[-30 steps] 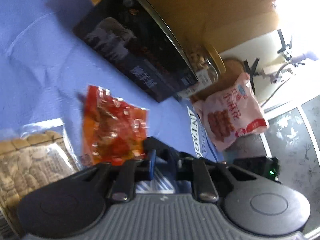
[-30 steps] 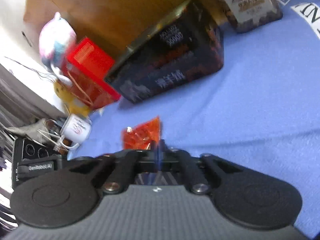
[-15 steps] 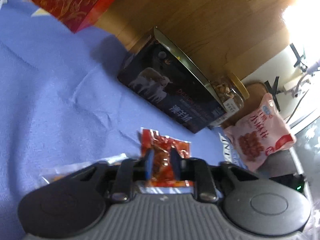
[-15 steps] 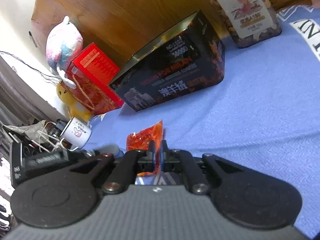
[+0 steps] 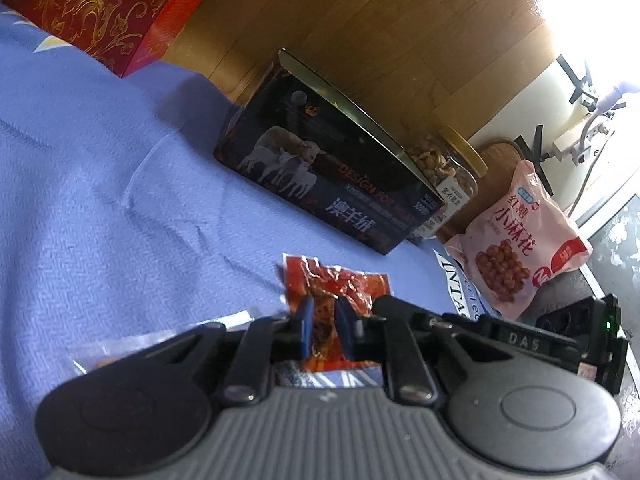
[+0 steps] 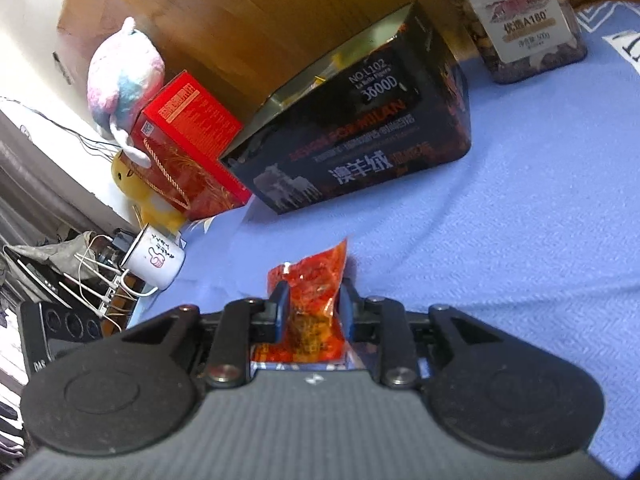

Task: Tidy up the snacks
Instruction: 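Move both grippers to the orange spicy snack pack and close on it, then lift the orange pack with both grippers and lower it into the tin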

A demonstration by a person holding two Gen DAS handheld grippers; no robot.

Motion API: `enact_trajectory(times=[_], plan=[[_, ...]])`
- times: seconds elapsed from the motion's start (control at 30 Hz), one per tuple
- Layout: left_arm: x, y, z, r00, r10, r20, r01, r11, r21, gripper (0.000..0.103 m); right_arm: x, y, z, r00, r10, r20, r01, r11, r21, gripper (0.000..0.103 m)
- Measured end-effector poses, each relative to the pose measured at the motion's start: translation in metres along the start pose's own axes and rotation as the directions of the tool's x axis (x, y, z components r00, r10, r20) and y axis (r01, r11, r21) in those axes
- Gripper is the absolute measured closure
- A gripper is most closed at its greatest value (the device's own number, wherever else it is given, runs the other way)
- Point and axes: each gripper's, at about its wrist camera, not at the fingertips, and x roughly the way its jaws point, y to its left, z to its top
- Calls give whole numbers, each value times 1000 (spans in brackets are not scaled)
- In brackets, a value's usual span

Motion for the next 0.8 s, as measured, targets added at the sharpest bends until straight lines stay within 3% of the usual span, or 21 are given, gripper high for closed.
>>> enact_trajectory(times=[0.03, 0.2, 0.27, 0.33, 0.37, 0.47, 0.53, 0.7, 0.8], plan=[[0, 0, 0, 1000, 2, 2, -2, 1000, 3, 89, -2, -1, -1, 1000, -9, 4, 9, 1000, 5, 90], [-1, 1, -1, 1000, -11, 9, 11, 1000, -7, 89, -16, -5, -4, 995, 83, 57, -85, 996, 23, 93], [-1, 2, -1, 1000, -15, 11, 15, 1000, -13, 89, -17, -5, -3, 993, 106, 60, -108, 994, 25, 88], [0, 1, -2, 1000, -9, 12, 9, 1000, -6, 90, -13, -8, -3, 992, 118, 36, -119, 991, 54, 70], [0, 0, -2, 1000, -7, 11, 7, 1000, -2, 90, -8, -7, -3, 992, 124, -1, -124, 991, 55, 70], [-1, 0, -2, 1000, -8, 12, 8, 1000, -1, 90, -2, 10, -9, 997, 70, -43, -72, 996, -49, 83], [-1, 2, -2, 1000, -17, 13, 17, 1000, -11, 90, -3, 15, -11, 997, 66, -38, -69, 995, -74, 84], [-5, 9, -1, 997, -73, 27, 74, 996, -57, 84, -9, -6, -6, 995, 97, -3, -96, 993, 62, 86], [-10, 14, 1, 992, -115, 49, 119, 988, -95, 73, -13, -20, -5, 989, 150, 13, -150, 978, 146, 87]])
